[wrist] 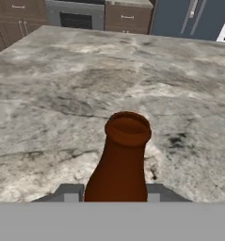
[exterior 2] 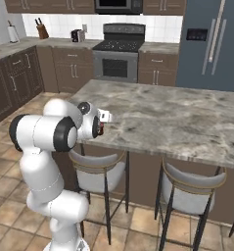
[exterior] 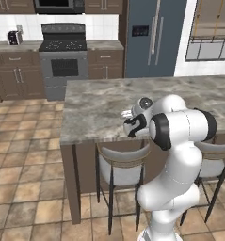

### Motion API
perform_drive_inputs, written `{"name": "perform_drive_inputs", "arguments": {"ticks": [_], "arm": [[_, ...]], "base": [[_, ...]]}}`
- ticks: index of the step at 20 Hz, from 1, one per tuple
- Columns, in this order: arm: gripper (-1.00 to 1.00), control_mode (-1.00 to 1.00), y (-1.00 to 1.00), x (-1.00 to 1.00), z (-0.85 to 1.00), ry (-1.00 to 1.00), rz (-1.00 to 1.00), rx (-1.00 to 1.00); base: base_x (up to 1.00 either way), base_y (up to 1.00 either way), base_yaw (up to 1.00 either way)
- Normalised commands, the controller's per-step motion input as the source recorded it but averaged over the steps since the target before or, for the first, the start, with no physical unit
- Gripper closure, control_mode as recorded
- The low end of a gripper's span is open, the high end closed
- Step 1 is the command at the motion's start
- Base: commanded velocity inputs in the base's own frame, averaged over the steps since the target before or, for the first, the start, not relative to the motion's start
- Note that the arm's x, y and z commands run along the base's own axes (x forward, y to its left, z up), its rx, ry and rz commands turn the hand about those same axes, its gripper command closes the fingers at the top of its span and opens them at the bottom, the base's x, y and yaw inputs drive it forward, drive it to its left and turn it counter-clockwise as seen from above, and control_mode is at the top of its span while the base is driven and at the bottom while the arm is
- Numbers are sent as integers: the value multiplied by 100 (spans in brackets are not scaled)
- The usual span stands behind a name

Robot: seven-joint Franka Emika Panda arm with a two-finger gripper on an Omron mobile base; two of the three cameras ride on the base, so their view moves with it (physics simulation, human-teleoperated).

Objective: Place the large bottle from the dining counter next to the other large bottle outside the sink, and place the small bottle from the dining counter next to the other small bottle inside the sink.

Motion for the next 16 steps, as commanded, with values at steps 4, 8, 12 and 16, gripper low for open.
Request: {"name": "perform_drive_inputs", "arguments": {"ticks": [4,8,12,16], "arm": [[100,100,0,0,0,0,0,0],[100,100,0,0,0,0,0,0],[100,100,0,0,0,0,0,0],[100,100,0,0,0,0,0,0]], "base": [[0,70,0],[0,85,0],[0,93,0],[1,87,0]]}}
